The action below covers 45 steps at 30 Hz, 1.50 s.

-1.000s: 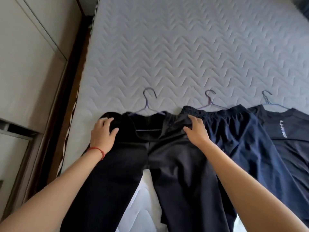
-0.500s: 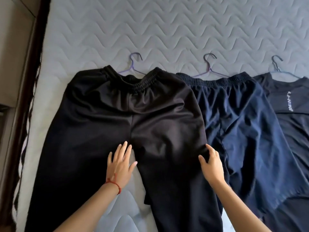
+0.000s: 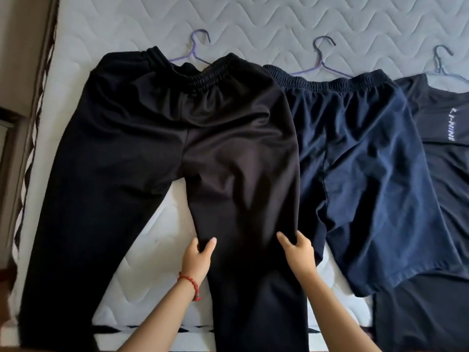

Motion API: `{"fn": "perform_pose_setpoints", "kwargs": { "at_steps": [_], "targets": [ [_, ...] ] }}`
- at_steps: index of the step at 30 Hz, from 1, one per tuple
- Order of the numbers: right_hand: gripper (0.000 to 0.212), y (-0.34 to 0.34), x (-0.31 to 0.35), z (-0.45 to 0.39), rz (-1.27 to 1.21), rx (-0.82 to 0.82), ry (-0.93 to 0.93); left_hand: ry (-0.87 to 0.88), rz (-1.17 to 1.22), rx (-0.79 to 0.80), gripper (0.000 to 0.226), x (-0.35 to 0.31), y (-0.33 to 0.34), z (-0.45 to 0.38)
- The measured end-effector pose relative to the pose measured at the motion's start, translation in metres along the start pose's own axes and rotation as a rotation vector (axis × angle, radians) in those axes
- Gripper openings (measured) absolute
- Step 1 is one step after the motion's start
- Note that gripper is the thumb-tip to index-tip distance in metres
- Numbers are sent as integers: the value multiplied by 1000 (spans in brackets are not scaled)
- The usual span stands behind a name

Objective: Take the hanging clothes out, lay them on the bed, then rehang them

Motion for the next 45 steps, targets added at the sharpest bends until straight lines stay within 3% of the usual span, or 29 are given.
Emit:
{"fn": "perform_pose_setpoints", "kwargs": {
  "at_steps": [9,12,15,19,26,28,31,33,37,41,45],
  "targets": [
    [6,-28,-34,26,-95,329,110,49,117,-357,48,1,-17,29],
    [8,-25,-41,34,-36,376,111,49,170,-376,47,11,-22,39],
    [10,-19,-54,36,24,346,141,-75,201,-194,42,34,-18,31],
    [8,-17,-67,42,48,321,172,-165,119,71,17,51,-12,29],
    [19,-25,-77,55,274,140,165,-60,-265,-13,34,46,-25,47],
    [25,-24,-70,66,308,29,134,-47,-274,3,13,44,-34,52],
    [40,-16,-48,89,334,-155,-26,7,-213,-32,27,39,-58,56],
    [44,-3,-32,106,367,-190,-116,94,-167,-61,25,34,-84,57],
    [34,53,-9,136,349,-43,-157,276,-162,-168,21,38,-156,43],
    [28,141,8,160,251,123,-40,357,-274,-262,23,59,-241,7],
    [28,242,8,180,90,236,118,297,-393,-293,33,95,-313,-27]
  ]
}}
Point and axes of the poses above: each hand's wrist, its own z-axis away from the middle knuckle, its own y-axis out of the palm, x = y × z, the point moved 2 cm from there along -z, towards the middle knuckle, and after that the axes turned 3 degrees about y, right-handed, at the moved point
